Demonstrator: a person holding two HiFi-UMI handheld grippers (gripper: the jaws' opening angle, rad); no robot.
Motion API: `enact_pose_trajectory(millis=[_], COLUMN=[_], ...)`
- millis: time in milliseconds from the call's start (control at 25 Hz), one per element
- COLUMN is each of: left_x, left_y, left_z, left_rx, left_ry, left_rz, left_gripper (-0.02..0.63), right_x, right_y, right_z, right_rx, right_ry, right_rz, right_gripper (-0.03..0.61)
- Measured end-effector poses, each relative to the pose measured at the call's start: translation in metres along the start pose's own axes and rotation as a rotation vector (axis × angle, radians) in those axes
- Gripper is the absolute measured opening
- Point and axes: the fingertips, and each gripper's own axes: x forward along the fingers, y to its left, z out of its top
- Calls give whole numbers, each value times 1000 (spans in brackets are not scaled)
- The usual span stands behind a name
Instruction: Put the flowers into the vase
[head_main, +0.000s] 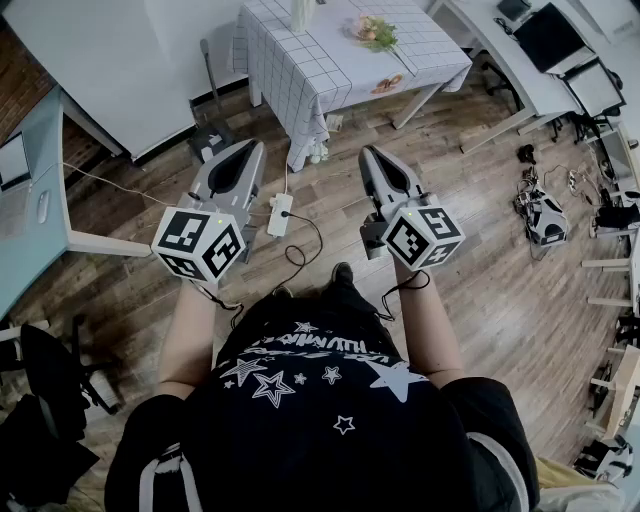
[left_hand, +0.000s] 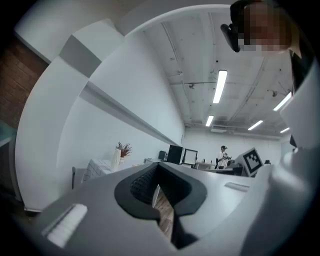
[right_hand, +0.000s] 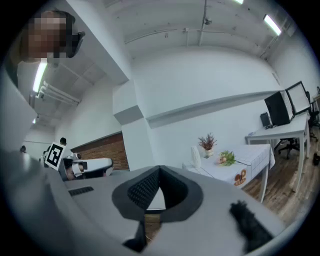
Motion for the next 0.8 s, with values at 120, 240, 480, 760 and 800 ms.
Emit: enact_pose_trajectory(millis=[120,240,480,760,800], left_x=[-1,-2,-5,2,4], left_y=[-8,-12,-5,1,2], left_z=[-9,-17,-18,-14,-15], left_rx=[124,178,154,141,137], left_ry=[51,73,57,52,57], left_rz=[13,17,39,59,58], left_gripper=[8,8,8,8,8], right_x=[-2,-2,5,3,2], right_y=[2,1,4,6,4], right_z=[-7,-15,-15,-12,-14], right_rx=[5,17,4,1,-2], right_ry=[15,29,33,44,49], right_rz=[7,10,33,81,77], right_gripper=[11,11,11,11,11])
